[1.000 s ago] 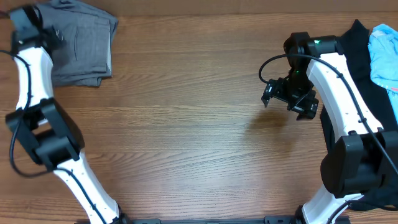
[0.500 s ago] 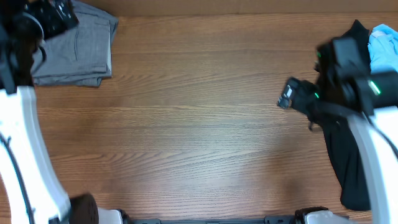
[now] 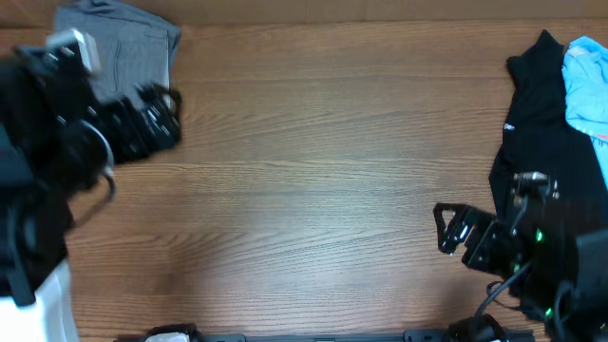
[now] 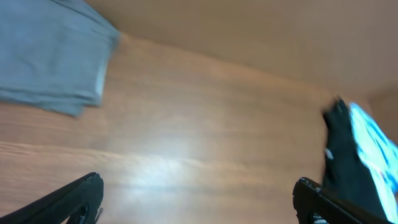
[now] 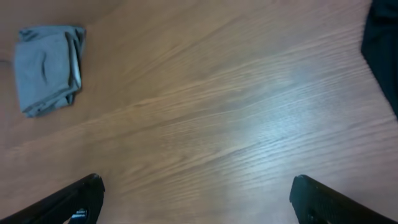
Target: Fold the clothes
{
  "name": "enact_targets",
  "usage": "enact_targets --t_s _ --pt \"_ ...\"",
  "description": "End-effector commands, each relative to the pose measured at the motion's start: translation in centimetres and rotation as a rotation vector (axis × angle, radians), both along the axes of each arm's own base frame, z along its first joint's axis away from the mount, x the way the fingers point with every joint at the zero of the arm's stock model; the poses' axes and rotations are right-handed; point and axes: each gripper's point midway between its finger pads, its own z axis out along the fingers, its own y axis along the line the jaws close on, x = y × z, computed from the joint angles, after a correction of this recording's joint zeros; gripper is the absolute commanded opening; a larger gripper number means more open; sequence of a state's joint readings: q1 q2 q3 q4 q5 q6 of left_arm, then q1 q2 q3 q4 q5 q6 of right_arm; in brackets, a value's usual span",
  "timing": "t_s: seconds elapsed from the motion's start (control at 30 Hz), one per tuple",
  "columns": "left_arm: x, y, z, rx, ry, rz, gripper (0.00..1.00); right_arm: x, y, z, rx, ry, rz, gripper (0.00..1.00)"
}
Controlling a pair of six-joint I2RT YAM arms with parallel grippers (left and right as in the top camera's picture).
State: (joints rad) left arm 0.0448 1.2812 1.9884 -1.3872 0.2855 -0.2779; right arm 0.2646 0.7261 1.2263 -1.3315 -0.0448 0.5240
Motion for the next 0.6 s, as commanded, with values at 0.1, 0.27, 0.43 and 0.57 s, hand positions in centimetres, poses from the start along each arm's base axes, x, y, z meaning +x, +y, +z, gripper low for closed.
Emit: enact_targets --t_s 0.1,0.27,0.43,0.57 --pt "-4.0 -4.1 -4.8 0.012 0.006 -0.185 1.0 1.0 -0.3 -3.9 -0.012 -0.034 -0.031 1.0" --pt "-6.1 -5.0 -10.3 0.005 -0.015 -0.227 1.0 2.3 -0.6 -6.0 -0.047 -0.006 -0.057 1.0" --pt "-6.8 -4.9 -15.2 0.0 0.021 -0.221 1.0 4.5 -1.5 -5.8 -0.097 -0.043 -0.117 1.0" --pt "-6.7 -4.9 -17.9 0.004 0.089 -0.221 1.0 5.5 -1.5 -6.2 -0.111 -0.028 -0.126 1.0"
